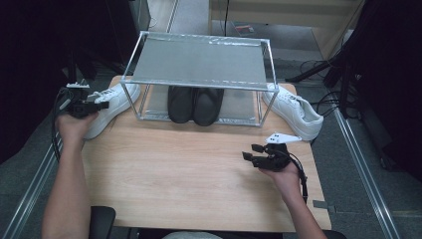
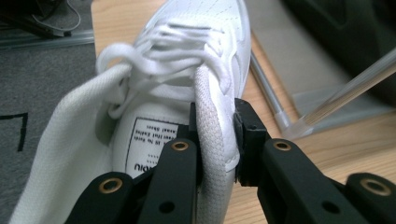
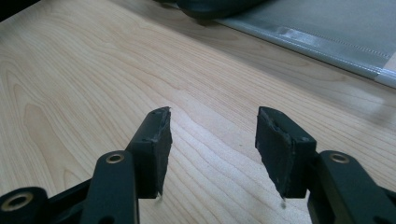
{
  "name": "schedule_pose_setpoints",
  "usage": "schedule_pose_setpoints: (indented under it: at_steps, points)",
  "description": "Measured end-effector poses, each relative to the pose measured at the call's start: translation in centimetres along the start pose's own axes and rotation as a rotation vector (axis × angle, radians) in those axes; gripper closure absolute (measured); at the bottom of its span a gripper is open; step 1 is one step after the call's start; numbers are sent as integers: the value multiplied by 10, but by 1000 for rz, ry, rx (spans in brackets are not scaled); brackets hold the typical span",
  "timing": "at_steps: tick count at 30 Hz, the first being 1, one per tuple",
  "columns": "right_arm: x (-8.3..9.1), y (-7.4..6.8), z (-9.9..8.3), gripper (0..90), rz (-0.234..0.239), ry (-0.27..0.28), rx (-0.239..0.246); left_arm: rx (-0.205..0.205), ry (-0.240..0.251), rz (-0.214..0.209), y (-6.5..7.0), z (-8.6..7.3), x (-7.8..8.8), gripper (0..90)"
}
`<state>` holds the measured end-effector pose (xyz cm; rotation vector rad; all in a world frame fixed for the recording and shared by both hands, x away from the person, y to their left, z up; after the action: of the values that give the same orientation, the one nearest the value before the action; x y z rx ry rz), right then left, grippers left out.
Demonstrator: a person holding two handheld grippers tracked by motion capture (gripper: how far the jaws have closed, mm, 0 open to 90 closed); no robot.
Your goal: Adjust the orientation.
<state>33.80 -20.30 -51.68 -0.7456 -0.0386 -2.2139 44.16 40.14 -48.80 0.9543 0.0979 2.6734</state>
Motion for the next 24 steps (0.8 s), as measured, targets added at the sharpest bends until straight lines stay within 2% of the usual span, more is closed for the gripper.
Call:
schedule_pose_setpoints:
  at_steps: [4, 5, 8, 13, 21, 24]
  points:
    - [0, 0, 0, 469, 0, 0, 1, 0, -4, 3, 2, 3, 8, 808]
    - [0, -1, 1, 469, 2, 1, -1, 16, -6, 2, 2, 4, 10, 807]
    - [0, -1, 1, 469, 2, 3, 1, 31, -6, 1, 4, 6, 16, 808]
    - [0, 0, 2, 469, 8, 8, 8, 15, -21, -5, 8, 8, 24, 806]
    - [-3, -2, 5, 467, 24, 10, 14, 23, -5, -6, 13, 5, 39, 806]
    - [-5, -3, 6, 466, 30, 5, 17, 10, -3, -4, 17, 3, 47, 805]
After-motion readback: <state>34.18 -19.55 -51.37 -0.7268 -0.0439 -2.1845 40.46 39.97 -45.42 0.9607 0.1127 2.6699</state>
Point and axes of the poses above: each handheld gripper's, and its own axes: x roughly backward along the jaws, z roughly out of its top, y roughly to its right, the point moved 2 cm from there along -x, roughly forward along the jaws, and after that the axes turned 4 degrees about y, right-handed, at the moved point
